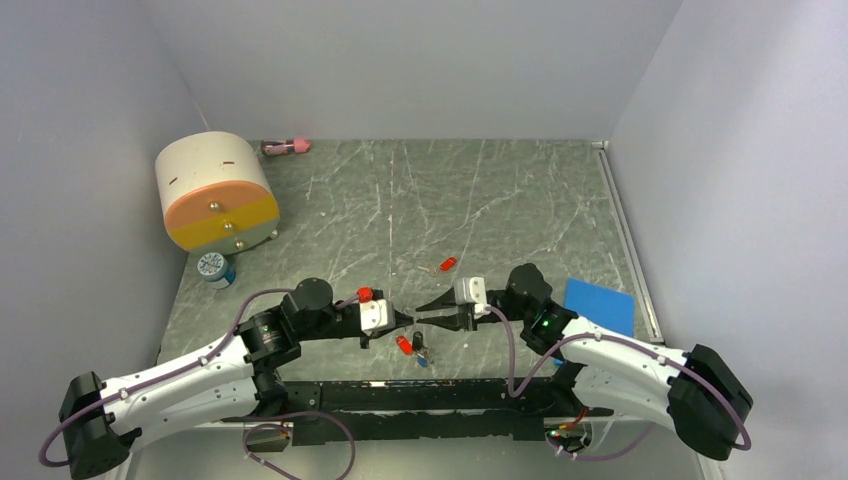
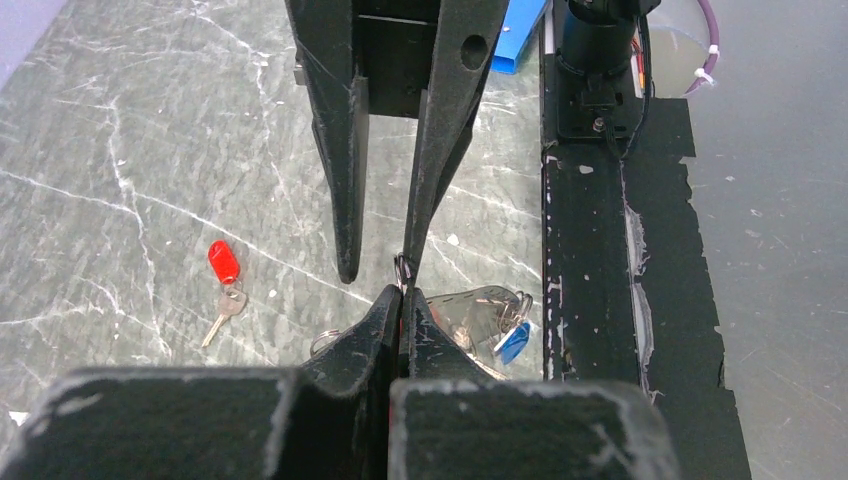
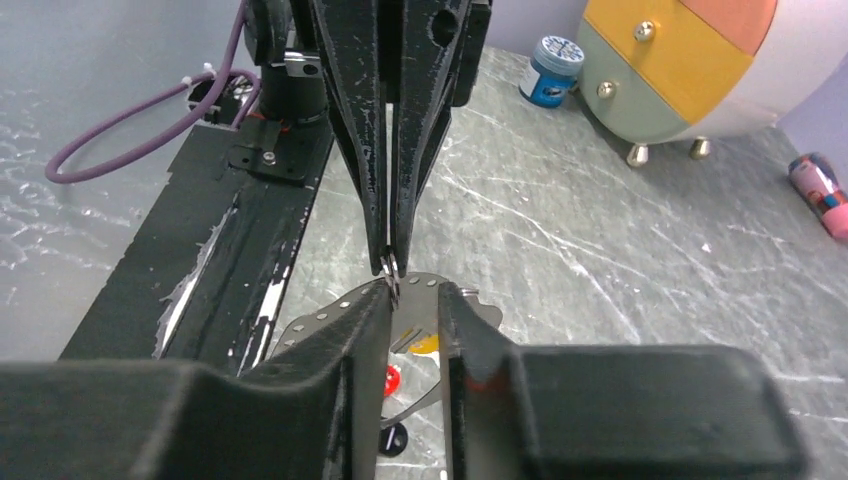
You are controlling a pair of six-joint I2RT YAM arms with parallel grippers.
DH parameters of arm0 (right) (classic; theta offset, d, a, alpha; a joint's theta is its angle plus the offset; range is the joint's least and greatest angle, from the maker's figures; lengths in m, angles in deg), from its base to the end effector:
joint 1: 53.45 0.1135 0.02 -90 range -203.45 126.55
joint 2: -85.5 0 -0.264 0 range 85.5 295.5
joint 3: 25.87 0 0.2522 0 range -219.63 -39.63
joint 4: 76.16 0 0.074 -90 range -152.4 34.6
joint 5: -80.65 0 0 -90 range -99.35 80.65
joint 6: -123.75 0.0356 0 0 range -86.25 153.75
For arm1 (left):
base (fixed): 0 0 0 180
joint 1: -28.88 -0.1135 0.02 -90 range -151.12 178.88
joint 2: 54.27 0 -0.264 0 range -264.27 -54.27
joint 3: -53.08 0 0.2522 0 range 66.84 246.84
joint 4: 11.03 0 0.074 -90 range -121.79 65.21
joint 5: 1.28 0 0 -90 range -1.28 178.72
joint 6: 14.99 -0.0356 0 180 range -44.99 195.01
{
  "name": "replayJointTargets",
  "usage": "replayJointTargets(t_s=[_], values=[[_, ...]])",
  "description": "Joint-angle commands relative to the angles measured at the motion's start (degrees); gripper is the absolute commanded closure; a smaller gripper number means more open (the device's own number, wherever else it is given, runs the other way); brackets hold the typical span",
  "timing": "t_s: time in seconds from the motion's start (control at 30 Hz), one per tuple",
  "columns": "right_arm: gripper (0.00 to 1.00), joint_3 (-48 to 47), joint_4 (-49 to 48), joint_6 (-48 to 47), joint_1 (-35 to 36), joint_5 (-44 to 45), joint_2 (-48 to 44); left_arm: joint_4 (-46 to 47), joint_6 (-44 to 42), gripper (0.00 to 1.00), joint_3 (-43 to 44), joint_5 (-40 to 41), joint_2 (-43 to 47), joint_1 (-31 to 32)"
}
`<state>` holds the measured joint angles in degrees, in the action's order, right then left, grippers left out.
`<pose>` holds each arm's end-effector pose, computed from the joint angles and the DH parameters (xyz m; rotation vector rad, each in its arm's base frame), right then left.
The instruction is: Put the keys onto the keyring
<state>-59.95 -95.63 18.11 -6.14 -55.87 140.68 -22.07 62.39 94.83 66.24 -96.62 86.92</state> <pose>0.1187 0.1667 0.2366 -1.3764 0.9946 1.0635 0.0847 -0.1614 0.2671 1.2988 1.3202 -0.9104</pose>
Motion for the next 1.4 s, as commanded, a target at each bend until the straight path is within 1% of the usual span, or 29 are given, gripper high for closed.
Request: replayJointTargets(t_s=[0.0, 0.1, 0.2, 0.23, 0.3, 0.33, 0.37, 0.4, 0.43, 0.57, 0.67, 0.7, 0.8, 0.93, 1.1, 1.17, 1.33, 1.37], values=[[0.80, -2.6, -4.1, 0.7, 0.4, -2.9, 0.1, 1.8, -0.6, 0.97, 1.1, -1.6, -0.2, 0.0], [1.00, -3.3, -2.6, 0.1, 0.5, -3.5, 0.5, 2.1, -0.6, 0.97, 1.1, -1.8, -0.4, 0.0], [1.00, -3.4, -1.1, -0.3, 0.5, -2.4, 0.3, 1.5, -0.8, 0.98, 1.3, -1.9, -0.3, 0.0], [1.00, -3.2, -1.4, 0.1, 0.5, -1.6, 0.1, 1.1, -1.0, 0.95, 1.3, -1.9, 0.0, 0.0], [1.00, -2.4, -2.8, 1.6, 0.5, -0.4, -0.5, 0.4, -1.0, 0.83, 0.8, -1.2, 0.8, 0.0], [1.00, -2.0, -3.4, 2.4, 0.5, 0.0, -0.9, 0.7, -0.9, 0.74, 0.0, -0.7, 1.3, 0.0], [1.00, -1.7, -4.1, 3.3, 0.5, 0.5, -1.2, 1.2, -0.7, 0.62, -0.8, -0.4, 2.2, 0.0], [1.00, -1.3, -5.0, 4.4, 0.5, 0.9, -1.5, 1.9, -0.5, 0.46, -1.7, 0.0, 3.1, 0.0], [1.00, -0.7, -6.9, 5.7, 0.5, 1.5, -1.8, 2.9, -0.4, 0.44, -2.8, 0.4, 4.2, 0.0], [1.00, 1.4, -13.5, 10.6, 0.5, 2.0, -1.8, 7.4, 0.5, 0.47, -7.1, 3.7, 8.1, 0.0], [1.00, 2.1, -17.1, 13.8, 0.6, 1.8, -0.7, 10.7, 1.1, 0.55, -9.0, 4.6, 8.8, 0.0], [1.00, 2.4, -18.6, 14.4, 0.7, 1.7, -0.2, 11.6, 1.3, 0.56, -9.4, 4.6, 8.6, 0.0], [1.00, 2.7, -21.4, 15.5, 0.9, 1.5, 1.5, 15.1, 2.2, 0.56, -10.3, 5.1, 7.6, 0.0], [1.00, 2.4, -22.6, 15.6, 1.3, 1.4, 3.4, 19.1, 3.0, 0.55, -10.5, 4.4, 5.8, 0.0], [1.00, 2.4, -23.5, 15.6, 1.5, 1.5, 4.4, 20.8, 2.8, 0.56, -10.2, 5.0, 4.8, 0.0], [1.00, 2.4, -23.7, 16.9, 1.6, 1.5, 4.5, 20.7, 2.3, 0.61, -10.0, 5.1, 4.9, 0.0], [1.00, 2.5, -23.3, 16.8, 1.6, 1.6, 4.4, 19.9, 1.7, 0.81, -9.9, 5.1, 5.2, 0.0], [1.00, 2.4, -23.2, 16.7, 1.6, 1.6, 4.4, 19.6, 1.7, 0.84, -9.8, 4.9, 5.3, 0.0]])
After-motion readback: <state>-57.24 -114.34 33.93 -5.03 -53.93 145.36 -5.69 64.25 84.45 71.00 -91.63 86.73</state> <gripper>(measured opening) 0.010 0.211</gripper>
